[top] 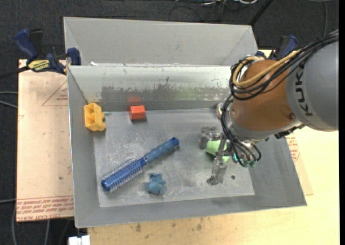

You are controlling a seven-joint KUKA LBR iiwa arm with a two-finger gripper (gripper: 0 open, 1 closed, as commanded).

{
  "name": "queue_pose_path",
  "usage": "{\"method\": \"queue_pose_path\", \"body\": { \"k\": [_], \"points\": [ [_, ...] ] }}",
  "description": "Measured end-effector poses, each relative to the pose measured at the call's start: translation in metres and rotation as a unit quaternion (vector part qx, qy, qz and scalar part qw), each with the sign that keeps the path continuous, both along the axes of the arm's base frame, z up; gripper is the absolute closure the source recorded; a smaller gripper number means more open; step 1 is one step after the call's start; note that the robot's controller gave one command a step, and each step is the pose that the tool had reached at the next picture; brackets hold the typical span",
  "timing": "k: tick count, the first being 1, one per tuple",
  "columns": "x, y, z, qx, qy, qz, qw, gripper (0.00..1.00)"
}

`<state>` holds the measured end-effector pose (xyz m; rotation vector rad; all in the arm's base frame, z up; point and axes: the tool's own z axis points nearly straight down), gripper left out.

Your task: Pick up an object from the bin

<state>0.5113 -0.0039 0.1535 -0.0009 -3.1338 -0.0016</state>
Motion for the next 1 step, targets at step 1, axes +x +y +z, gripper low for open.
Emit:
{"method": "queue_pose_path", "body": {
  "k": [1],
  "points": [
    [0.0447, -0.0416, -0.0585, -0.001, -0.0042, 0.032, 0.9995, 0.00]
  ]
}}
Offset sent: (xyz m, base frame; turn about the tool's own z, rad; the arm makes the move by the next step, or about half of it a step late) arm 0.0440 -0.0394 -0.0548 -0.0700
